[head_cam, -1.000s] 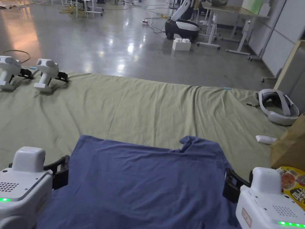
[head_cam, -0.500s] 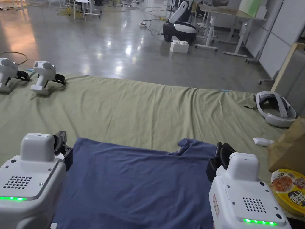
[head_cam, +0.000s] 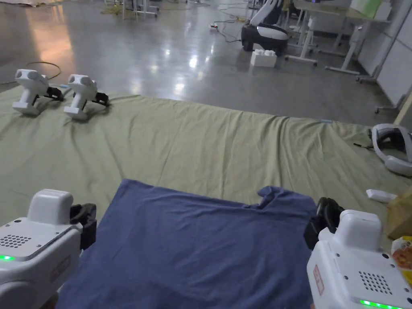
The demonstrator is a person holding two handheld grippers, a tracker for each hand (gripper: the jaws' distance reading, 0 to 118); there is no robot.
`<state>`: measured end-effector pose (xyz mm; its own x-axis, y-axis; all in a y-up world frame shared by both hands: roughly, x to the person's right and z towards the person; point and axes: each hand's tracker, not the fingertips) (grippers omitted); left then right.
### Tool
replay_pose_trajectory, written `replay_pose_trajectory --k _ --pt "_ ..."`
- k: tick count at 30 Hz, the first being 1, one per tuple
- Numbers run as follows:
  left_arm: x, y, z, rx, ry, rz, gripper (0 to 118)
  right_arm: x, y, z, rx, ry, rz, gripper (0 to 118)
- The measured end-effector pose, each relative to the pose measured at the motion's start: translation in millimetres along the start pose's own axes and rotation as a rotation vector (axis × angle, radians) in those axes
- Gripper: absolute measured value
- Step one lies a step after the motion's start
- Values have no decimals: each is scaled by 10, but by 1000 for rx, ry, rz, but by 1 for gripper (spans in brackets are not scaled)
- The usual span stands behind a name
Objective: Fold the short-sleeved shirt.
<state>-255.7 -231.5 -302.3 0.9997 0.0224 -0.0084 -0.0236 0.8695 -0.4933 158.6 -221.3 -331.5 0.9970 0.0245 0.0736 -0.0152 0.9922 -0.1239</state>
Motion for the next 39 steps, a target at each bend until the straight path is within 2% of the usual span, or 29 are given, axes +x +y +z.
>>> replay_pose_trajectory --k 3,8,9,11,12,18,22,32,33,34,36,37,39 --pt "-150 -165 -47 -184 -41 -1 2 19 -57 -49 -30 7 6 9" --pt "-345 -518 -150 -421 -12 54 3 9 -177 -121 -89 31 -9 9" --pt "-381 -567 -162 -466 2 80 19 -6 -199 -126 -96 32 -7 9" --pt "-471 -681 -189 -545 2 163 59 -40 -237 -133 -117 43 -1 9" --pt "-507 -728 -207 -573 4 191 71 -54 -254 -134 -121 46 2 9" --pt "-620 -923 -316 -684 153 186 71 -121 -319 -124 -152 61 18 9" --pt "-616 -1032 -429 -713 100 201 70 -128 -354 -113 -165 59 27 9" --pt "-535 -1070 -423 -705 118 130 66 -59 -456 -80 -210 58 32 9" --pt "-549 -1081 -416 -701 114 133 62 -53 -463 -78 -214 61 33 9" --pt "-548 -1082 -403 -697 115 130 51 -52 -470 -74 -217 60 35 9" --pt "-533 -1056 -377 -678 93 127 17 -30 -481 -56 -227 58 35 9" --pt "-528 -1059 -381 -681 52 156 9 -11 -480 -44 -233 59 31 9" --pt "-493 -1052 -352 -670 67 131 7 31 -466 -14 -252 59 26 9"
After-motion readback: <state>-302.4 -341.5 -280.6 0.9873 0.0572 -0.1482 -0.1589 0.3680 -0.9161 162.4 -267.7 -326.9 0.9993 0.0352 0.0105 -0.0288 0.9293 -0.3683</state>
